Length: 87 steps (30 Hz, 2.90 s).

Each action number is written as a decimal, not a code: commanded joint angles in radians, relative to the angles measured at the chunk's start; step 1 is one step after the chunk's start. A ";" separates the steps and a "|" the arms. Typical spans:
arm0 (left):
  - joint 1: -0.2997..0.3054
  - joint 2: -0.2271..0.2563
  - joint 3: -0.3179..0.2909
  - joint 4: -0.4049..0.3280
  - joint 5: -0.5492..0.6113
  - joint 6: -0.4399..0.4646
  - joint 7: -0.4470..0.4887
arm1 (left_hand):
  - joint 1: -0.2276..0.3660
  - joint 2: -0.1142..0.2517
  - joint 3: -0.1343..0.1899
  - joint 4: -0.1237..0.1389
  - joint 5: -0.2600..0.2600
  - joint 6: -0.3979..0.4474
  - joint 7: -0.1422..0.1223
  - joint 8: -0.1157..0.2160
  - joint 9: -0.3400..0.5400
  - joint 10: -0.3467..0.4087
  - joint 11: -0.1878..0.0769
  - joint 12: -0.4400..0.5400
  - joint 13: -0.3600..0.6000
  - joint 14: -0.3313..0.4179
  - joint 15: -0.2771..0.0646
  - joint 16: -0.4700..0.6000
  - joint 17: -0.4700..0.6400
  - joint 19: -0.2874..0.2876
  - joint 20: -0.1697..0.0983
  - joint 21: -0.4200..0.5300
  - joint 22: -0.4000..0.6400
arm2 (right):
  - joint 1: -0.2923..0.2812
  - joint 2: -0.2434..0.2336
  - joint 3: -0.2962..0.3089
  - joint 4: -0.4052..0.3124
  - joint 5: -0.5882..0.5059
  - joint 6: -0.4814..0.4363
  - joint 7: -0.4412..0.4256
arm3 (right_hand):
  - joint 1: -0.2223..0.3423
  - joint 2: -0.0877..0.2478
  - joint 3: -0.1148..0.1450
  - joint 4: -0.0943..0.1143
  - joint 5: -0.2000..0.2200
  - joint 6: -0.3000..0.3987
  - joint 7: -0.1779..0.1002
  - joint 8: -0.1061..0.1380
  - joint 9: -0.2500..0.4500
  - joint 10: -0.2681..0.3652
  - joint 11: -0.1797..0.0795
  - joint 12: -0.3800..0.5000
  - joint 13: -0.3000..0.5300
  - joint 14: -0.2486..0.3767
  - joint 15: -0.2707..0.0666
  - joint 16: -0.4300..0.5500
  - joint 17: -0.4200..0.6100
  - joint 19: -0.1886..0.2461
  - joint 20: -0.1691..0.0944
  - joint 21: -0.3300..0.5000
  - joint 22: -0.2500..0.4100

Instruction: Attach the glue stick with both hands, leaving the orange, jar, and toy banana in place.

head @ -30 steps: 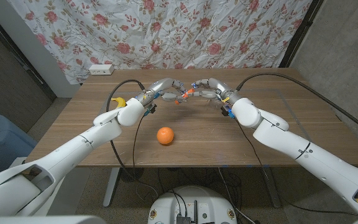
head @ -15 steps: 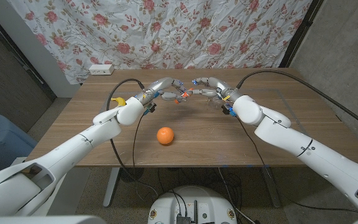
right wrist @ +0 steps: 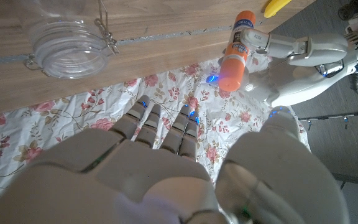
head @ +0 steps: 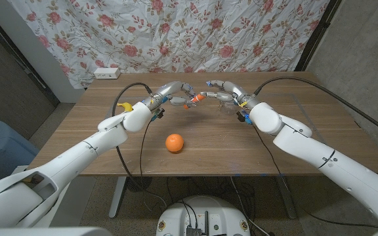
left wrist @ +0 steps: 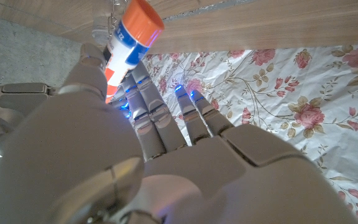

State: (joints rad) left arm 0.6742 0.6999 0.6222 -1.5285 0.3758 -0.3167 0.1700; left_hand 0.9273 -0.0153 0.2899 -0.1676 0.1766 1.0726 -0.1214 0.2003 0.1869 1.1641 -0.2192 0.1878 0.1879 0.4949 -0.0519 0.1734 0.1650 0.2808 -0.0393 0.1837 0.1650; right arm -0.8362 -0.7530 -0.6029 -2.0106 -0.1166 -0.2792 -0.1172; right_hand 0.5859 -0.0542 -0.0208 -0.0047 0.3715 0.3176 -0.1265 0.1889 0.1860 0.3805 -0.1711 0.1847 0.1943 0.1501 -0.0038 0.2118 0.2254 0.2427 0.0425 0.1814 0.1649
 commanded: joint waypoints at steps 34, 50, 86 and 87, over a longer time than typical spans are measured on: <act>0.091 -0.018 -0.037 -0.071 -0.037 0.095 0.092 | 0.063 0.070 -0.001 0.004 0.006 0.073 -0.032 0.011 0.005 0.005 -0.006 0.008 0.005 0.003 -0.153 0.007 0.003 0.008 -0.054 0.006 0.004 | -0.163 0.107 0.033 0.107 -0.110 0.306 -0.272 | -0.180 0.185 0.009 0.122 -0.048 0.027 0.023 0.004 -0.008 -0.011 0.031 0.000 -0.011 -0.026 -0.039 0.016 0.014 0.020 -0.045 0.010 0.004; 0.098 -0.028 -0.035 -0.071 -0.052 0.104 0.108 | 0.061 0.070 -0.003 0.005 0.006 0.073 -0.028 0.011 0.005 0.004 -0.006 0.007 0.005 0.002 -0.152 0.006 0.003 0.008 -0.055 0.006 0.004 | -0.177 0.144 0.022 0.138 -0.146 0.327 -0.310 | -0.233 0.202 0.008 0.142 -0.078 -0.018 0.025 -0.010 -0.009 -0.073 0.025 -0.013 -0.012 -0.093 -0.030 -0.007 0.010 -0.052 -0.023 -0.006 0.004; 0.050 -0.051 -0.006 0.005 -0.059 0.063 0.098 | 0.060 0.072 -0.004 0.004 0.006 0.071 -0.030 0.010 0.005 0.004 -0.006 0.007 0.005 0.003 -0.152 0.006 0.003 0.008 -0.055 0.006 0.004 | -0.148 0.178 -0.019 0.192 -0.155 0.331 -0.275 | -0.265 0.216 0.020 0.149 -0.098 -0.033 0.014 -0.004 -0.010 -0.098 0.021 -0.005 -0.013 -0.142 -0.039 -0.014 0.004 -0.113 -0.017 -0.007 0.004; 0.048 -0.051 -0.005 0.006 -0.058 0.063 0.098 | 0.060 0.072 -0.004 0.004 0.006 0.071 -0.030 0.010 0.005 0.004 -0.006 0.007 0.005 0.003 -0.152 0.006 0.003 0.009 -0.055 0.006 0.004 | -0.147 0.179 -0.020 0.193 -0.154 0.330 -0.275 | -0.267 0.216 0.020 0.150 -0.099 -0.033 0.015 -0.004 -0.010 -0.098 0.021 -0.005 -0.013 -0.143 -0.039 -0.014 0.004 -0.113 -0.018 -0.006 0.005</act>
State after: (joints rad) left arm 0.7383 0.6581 0.6076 -1.5462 0.3173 -0.2383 0.2700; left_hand 0.9255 -0.0136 0.2832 -0.1683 0.1777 1.0726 -0.1214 0.2003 0.1870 1.1645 -0.2196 0.1854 0.1888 0.4949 -0.0519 0.1734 0.1650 0.2808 -0.0393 0.1837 0.1650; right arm -0.9952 -0.5811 -0.6118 -1.8347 -0.2823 0.0420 -0.4090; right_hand 0.3250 0.1595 -0.0007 0.1384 0.2758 0.2797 -0.1074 0.1770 0.1771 0.2837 -0.1466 0.1771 0.1817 0.0141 -0.0357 0.1999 0.2277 0.1297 0.0267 0.1734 0.1649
